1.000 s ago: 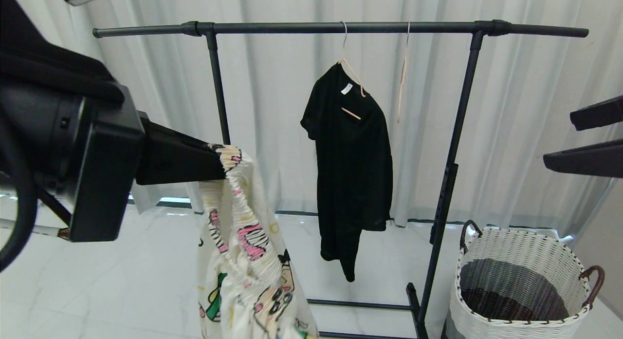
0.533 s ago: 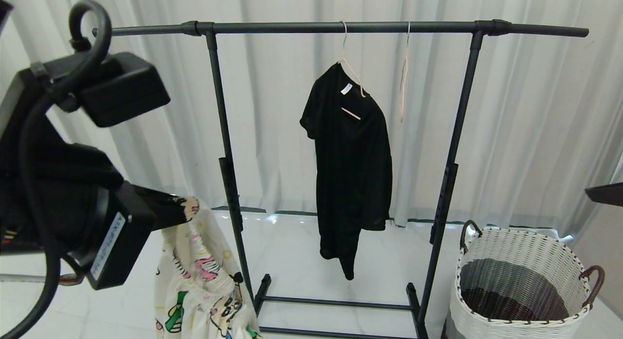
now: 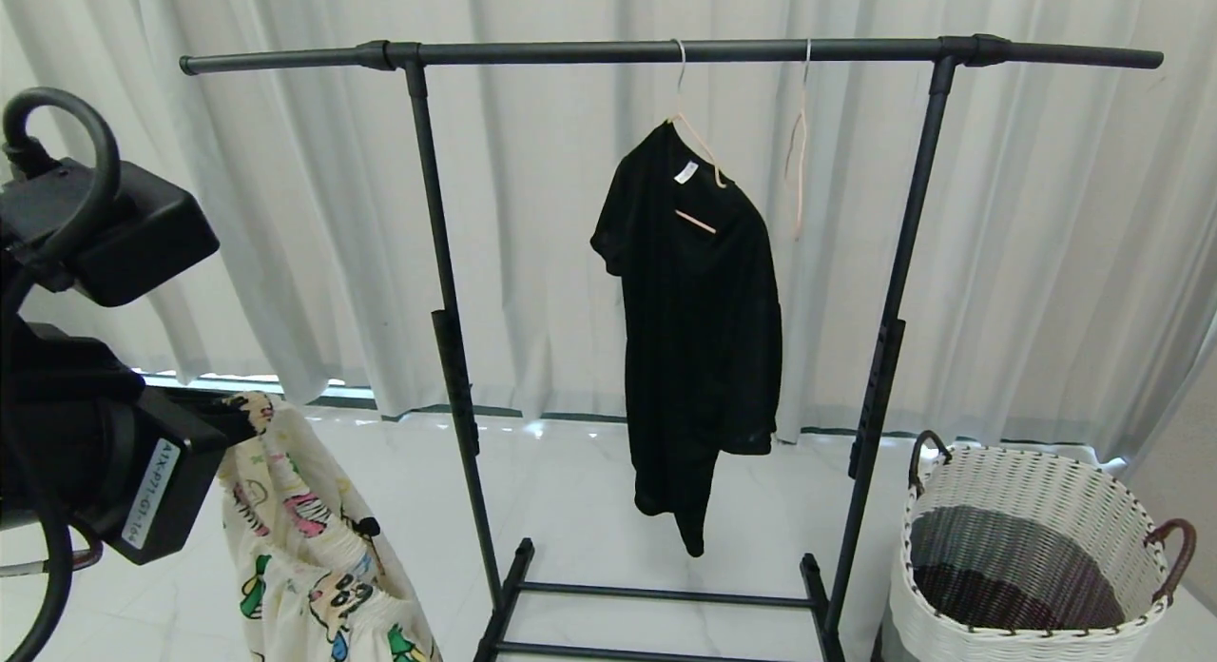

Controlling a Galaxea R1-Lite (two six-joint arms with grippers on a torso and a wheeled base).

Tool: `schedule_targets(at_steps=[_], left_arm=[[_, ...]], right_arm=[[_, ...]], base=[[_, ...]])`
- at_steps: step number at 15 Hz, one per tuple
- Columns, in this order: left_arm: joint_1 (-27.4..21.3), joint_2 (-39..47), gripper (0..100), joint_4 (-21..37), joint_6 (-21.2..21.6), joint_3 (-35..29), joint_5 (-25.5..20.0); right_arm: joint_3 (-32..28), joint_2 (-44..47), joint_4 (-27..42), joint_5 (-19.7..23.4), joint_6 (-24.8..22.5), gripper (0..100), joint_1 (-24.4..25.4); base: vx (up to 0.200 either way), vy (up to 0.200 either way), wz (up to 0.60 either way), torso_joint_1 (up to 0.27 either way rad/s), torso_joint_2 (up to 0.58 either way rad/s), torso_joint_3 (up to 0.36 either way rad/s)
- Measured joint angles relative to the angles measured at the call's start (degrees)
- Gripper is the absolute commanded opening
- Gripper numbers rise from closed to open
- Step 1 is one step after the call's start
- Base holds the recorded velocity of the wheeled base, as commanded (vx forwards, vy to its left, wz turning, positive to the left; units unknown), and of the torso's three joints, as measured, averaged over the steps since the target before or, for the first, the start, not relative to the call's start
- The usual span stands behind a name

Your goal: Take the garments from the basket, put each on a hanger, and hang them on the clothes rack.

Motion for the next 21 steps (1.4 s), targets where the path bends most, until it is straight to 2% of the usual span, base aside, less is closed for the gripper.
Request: schedule_targets(at_steps=[2, 5, 7, 10, 13, 21], left_arm=[[0.09, -0.16, 0, 0.01, 0.0, 0.06, 0.11], [0.15, -0.2, 0, 0.0, -0.01, 0.09, 0.07], [0.33, -0.2, 0, -0.13, -0.11, 0.5, 0.0], [0.41, -0.24, 0, -5.74, 0.07, 2.84, 0.0], [0.44, -0.2, 0, -6.67, 0.38, 4.63, 0.07], [0.41, -0.35, 0, -6.79, 0.43, 5.18, 0.11]], right_arm=[[1.88, -0.67, -1.82, -0.02, 0.06, 100, -1.21], [5.4, -1.13, -9.42, 0.06, 0.09, 100, -3.95], [8.3, -1.22, -14.4, 0.12, 0.12, 100, -5.62], [12.35, -1.17, -22.2, 0.41, 0.09, 100, -8.35], [13.31, -1.16, -24.17, 1.02, 0.11, 100, -9.34], [13.42, -0.39, -30.39, 3.34, 0.34, 100, -9.48]], base=[[0.0, 0.2, 0.0, 0.0, 0.0, 0.005], [0.0, 0.2, 0.0, 0.002, 0.0, 0.004], [0.0, 0.0, 0.0, 0.0, 0.0, 0.0], [0.0, 0.0, 0.0, 0.009, -0.02, -0.017], [0.0, 0.0, 0.0, 0.067, -0.26, -0.222], [0.0, 0.0, 0.0, 0.183, -0.46, -0.282]])
